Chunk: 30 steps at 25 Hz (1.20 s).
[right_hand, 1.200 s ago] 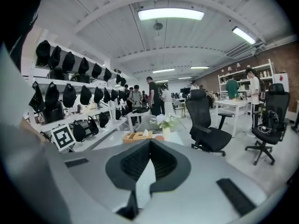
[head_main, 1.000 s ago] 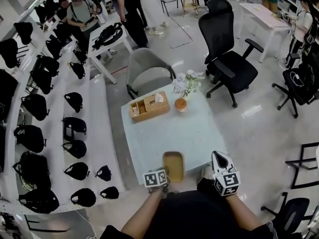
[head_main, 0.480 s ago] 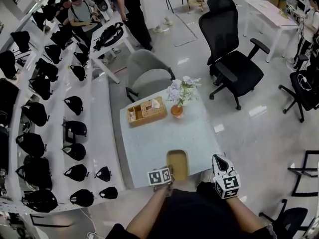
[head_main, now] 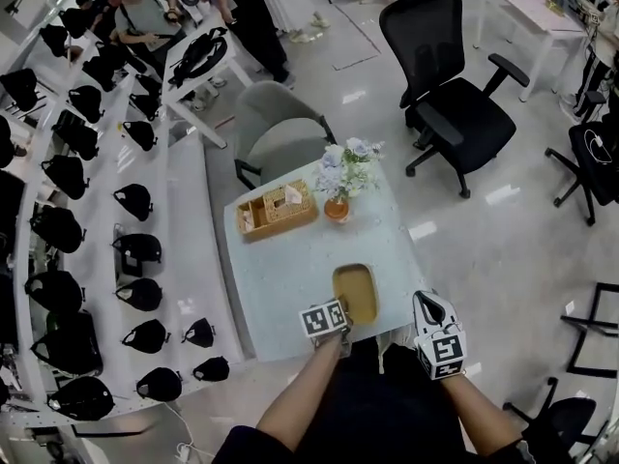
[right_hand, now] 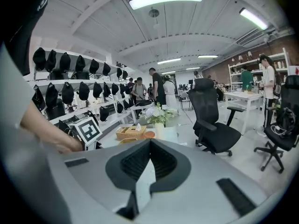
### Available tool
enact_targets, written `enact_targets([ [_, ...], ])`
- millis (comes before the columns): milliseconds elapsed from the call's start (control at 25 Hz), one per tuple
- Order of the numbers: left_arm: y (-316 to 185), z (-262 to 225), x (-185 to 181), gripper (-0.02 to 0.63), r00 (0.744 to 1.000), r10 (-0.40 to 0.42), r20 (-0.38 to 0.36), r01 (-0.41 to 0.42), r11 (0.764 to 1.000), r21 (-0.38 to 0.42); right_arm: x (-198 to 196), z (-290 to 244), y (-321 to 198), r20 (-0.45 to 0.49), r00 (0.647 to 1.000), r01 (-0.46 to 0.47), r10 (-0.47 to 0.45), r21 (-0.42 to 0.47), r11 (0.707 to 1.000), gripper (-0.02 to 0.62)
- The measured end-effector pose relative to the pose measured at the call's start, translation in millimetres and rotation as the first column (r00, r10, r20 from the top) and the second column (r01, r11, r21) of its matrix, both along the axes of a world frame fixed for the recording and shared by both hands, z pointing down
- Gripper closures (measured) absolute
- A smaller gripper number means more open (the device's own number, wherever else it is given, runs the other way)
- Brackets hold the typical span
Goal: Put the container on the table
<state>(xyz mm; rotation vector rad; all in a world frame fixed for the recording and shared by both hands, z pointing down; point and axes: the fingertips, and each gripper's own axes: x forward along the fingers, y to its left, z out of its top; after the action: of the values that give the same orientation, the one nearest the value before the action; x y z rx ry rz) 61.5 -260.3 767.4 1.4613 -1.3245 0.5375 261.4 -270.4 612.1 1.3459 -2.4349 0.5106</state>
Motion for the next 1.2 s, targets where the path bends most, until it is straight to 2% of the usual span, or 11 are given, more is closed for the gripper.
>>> enact_targets([
  [280, -58, 39, 6, 0.597, 0.999, -0.048, -0.021, 0.047, 0.998, -0.036, -12, 21, -31, 0.015, 0.999, -0.044, 0.046, -0.091, 0.995, 0.597],
  [680, -120, 83, 19, 0.597, 1.000, -0.004, -0.027, 0.002, 0.997, -0.080, -34, 36, -89, -0.018, 0.999, -0.039, 0.037, -0.114, 0.993, 0.597],
  [920, -149, 111, 21, 0.597, 0.999, 0.002, -0.048, -0.006, 0.995, -0.101, -35, 60, -114, -0.053, 0.998, -0.051, 0.043, -0.156, 0.986, 0.597],
  [1200, -177, 142, 28, 0.595, 0.998, 0.015, -0.054, -0.020, 0.996, -0.089, -16, 85, -126, -0.092, 0.992, -0.099, 0.083, -0.192, 0.976, 0.597],
])
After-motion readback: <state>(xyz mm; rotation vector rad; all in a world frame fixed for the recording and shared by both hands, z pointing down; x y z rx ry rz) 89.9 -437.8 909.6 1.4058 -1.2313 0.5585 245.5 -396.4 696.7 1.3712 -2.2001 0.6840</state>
